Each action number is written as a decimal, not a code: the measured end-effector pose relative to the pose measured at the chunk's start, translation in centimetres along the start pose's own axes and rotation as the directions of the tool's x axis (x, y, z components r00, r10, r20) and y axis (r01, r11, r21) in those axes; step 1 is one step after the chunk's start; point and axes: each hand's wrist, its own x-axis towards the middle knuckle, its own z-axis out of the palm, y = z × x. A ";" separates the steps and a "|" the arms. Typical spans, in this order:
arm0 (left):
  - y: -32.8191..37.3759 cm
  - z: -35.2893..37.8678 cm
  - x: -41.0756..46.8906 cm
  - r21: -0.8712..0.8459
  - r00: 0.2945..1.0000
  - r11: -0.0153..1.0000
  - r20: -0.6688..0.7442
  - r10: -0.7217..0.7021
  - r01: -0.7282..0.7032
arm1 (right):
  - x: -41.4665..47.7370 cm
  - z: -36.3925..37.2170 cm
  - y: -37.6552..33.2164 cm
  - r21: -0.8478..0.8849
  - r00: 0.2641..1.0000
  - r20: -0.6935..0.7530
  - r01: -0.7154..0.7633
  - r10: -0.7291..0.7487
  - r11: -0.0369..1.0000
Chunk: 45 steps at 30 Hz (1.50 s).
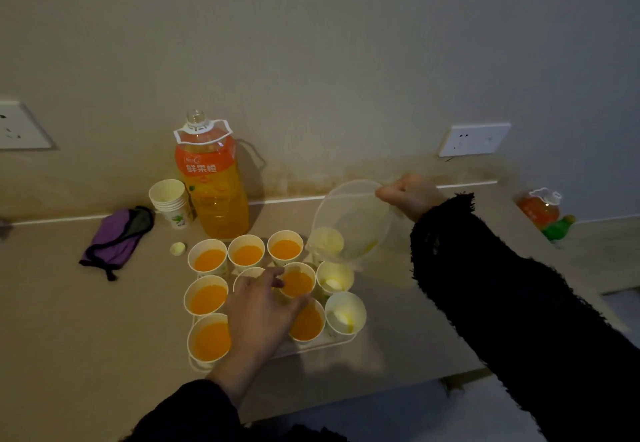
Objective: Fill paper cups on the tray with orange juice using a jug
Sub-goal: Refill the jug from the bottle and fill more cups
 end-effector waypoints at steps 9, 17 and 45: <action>-0.7 2.9 -1.3 0.355 0.982 0.920 0.151 0.117 -0.164 | 1.5 0.3 1.9 0.295 0.954 -0.234 -0.115 0.189 0.948; -1.3 5.2 -1.5 0.499 0.977 0.840 0.109 0.183 -0.213 | 3.1 1.3 2.5 0.333 0.925 -0.271 -0.168 0.265 0.928; -2.5 6.8 -1.2 0.533 0.955 0.797 0.073 0.289 -0.282 | 2.8 1.8 2.0 0.343 0.937 -0.219 -0.189 0.274 0.920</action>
